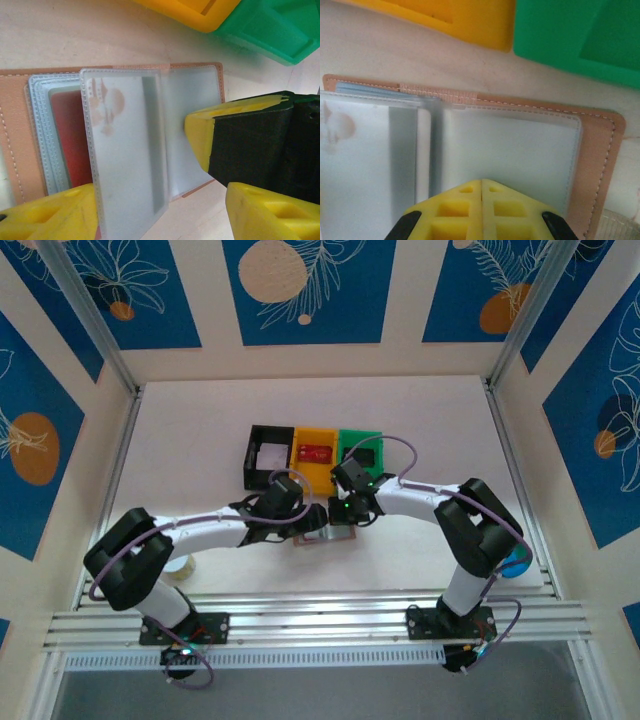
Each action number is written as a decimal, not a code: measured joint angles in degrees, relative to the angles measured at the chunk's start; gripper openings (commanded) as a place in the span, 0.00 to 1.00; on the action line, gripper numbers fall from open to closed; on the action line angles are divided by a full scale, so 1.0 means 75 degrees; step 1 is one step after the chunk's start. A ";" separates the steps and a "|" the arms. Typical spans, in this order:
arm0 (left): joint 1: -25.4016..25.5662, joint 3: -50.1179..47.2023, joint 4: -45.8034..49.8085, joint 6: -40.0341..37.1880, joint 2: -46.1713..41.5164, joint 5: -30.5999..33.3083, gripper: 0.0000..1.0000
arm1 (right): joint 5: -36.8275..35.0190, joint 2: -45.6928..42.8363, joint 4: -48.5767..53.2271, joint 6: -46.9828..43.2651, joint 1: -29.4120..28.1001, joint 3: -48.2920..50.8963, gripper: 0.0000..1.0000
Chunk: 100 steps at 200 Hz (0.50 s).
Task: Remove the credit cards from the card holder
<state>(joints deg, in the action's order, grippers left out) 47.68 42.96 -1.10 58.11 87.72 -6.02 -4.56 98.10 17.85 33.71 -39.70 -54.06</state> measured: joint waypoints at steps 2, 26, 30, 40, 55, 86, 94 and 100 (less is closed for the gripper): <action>0.0000 0.0003 0.0000 0.0000 0.0000 0.0000 0.66 | 0.0000 0.0000 -0.0003 0.0000 0.0000 0.0000 0.00; 0.0012 0.0041 0.0006 0.0012 0.0029 0.0000 0.66 | 0.0003 0.0000 0.0020 0.0000 0.0020 0.0000 0.00; 0.0012 0.0044 0.0006 0.0015 0.0032 0.0003 0.66 | 0.0003 0.0000 0.0023 0.0000 0.0029 0.0000 0.00; 0.0015 0.0061 0.0006 0.0015 0.0035 0.0006 0.65 | 0.0012 0.0000 0.0020 0.0000 0.0044 0.0000 0.00; 0.0017 0.0082 0.0006 0.0015 0.0050 0.0006 0.65 | 0.0044 0.0000 0.0020 0.0003 0.0064 0.0000 0.00; 0.0017 0.0114 0.0003 0.0044 0.0073 0.0006 0.65 | 0.0087 0.0000 0.0020 0.0003 0.0099 0.0000 0.00; 0.0017 0.0117 0.0003 0.0058 0.0073 0.0006 0.65 | 0.0099 0.0000 0.0017 0.0003 0.0108 0.0000 0.00; 0.0017 0.0119 0.0003 0.0070 0.0073 0.0006 0.65 | 0.0111 0.0000 0.0017 0.0003 0.0111 0.0000 0.00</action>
<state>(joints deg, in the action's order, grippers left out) 47.81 43.86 -1.08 58.63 88.27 -5.98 -3.73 98.10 17.98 33.74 -38.87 -54.06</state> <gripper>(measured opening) 0.653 0.064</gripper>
